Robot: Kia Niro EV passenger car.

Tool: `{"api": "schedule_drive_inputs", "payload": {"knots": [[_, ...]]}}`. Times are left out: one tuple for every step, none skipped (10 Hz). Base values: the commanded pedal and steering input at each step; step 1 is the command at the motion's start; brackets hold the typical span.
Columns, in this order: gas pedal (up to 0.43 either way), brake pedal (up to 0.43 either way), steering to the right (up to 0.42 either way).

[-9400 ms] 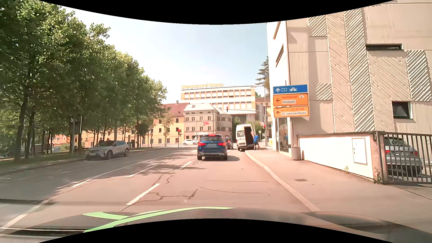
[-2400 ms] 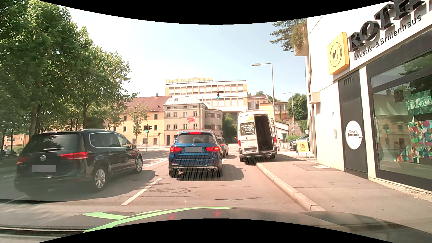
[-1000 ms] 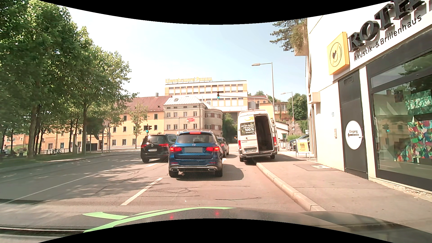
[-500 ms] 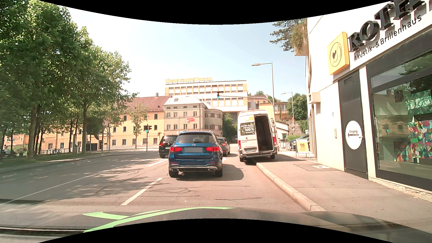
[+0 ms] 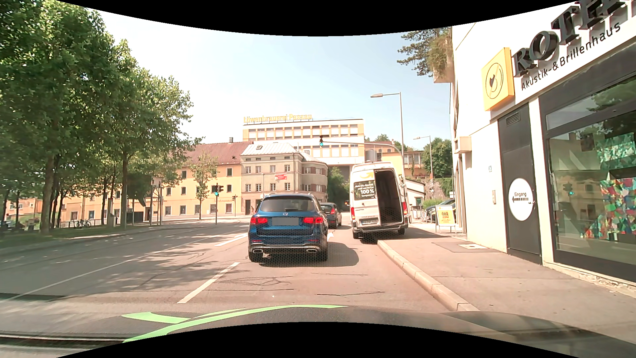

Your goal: Follow the waypoints while adhering to traffic rules and regulations

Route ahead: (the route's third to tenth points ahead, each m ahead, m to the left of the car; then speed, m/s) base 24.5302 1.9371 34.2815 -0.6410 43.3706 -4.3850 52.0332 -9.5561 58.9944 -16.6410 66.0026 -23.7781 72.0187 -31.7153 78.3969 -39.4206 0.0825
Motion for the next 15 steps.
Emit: {"api": "schedule_drive_inputs", "payload": {"knots": [[0.067,0.0,0.008],[0.067,0.0,0.008],[0.067,0.0,0.008],[0.157,0.0,0.004],[0.157,0.0,-0.001],[0.169,0.0,-0.006],[0.177,0.0,-0.012],[0.177,0.0,-0.018],[0.177,0.0,-0.024],[0.26,0.0,-0.034],[0.287,0.0,-0.042],[0.319,0.0,-0.052],[0.319,0.0,-0.062],[0.331,0.0,-0.07],[0.35,0.0,-0.079]]}}
